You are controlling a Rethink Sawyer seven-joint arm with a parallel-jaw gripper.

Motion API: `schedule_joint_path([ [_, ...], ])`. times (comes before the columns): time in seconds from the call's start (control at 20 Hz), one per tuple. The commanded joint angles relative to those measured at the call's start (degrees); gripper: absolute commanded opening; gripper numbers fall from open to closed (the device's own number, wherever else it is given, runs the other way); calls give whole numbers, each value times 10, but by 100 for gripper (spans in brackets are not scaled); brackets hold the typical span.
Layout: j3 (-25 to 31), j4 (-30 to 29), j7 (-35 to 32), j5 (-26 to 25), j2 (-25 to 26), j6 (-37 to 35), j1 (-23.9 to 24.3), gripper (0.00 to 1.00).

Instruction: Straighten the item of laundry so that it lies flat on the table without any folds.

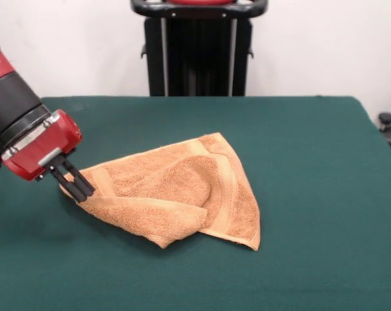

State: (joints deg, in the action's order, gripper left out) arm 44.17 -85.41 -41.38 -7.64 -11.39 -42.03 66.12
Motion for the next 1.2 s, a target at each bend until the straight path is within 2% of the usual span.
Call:
schedule_joint_path([
  [0.05, 48, -10, 6, -7, 21, 6, -32, 0],
  [0.65, 58, -19, -68, 21, 44, 31, -36, 0],
  [0.95, 54, -20, -87, 43, 54, 11, -44, 0],
  [1.2, 49, -27, -90, 70, 63, -44, -45, 0],
])
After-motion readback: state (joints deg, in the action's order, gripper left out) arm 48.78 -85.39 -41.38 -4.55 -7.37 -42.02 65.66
